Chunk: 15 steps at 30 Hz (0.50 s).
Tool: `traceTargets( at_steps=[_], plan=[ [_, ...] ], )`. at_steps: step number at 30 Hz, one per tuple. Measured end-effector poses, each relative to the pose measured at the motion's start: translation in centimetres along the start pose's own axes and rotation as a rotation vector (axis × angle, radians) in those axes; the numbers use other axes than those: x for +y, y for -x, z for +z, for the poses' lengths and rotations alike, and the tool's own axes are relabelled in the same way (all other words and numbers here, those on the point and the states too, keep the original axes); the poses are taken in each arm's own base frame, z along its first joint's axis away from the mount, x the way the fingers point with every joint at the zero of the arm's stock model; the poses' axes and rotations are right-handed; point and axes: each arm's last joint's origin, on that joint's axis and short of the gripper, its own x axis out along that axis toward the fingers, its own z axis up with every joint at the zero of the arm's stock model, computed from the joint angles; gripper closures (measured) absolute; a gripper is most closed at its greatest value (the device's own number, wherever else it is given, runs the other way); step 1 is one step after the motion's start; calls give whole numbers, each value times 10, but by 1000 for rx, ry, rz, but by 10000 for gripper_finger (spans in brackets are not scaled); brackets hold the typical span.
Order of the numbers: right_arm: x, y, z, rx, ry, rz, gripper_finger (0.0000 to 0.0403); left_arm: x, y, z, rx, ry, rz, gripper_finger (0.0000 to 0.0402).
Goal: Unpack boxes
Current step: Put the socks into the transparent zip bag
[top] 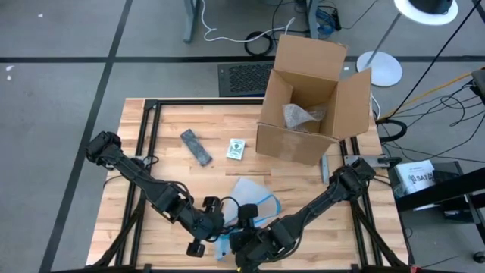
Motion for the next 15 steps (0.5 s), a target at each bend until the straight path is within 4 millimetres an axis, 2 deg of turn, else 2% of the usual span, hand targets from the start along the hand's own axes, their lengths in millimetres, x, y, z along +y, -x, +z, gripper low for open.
traceTargets(
  at_steps=[3, 8, 11, 15],
  plan=[
    [3, 6, 0, -7, 3, 13, 291, 0, 0, 0, -2, -1, -1, 402],
    [8, 9, -2, 7, -2, 65, 387, 3, 0, 2, -21, -19, 42, 402],
    [11, 11, -5, 15, -10, 62, 393, 6, 0, 3, -34, -13, 73, 402],
    [16, 24, -11, 44, -4, 63, 398, 8, 0, 5, -48, 21, 85, 402]
  ],
)
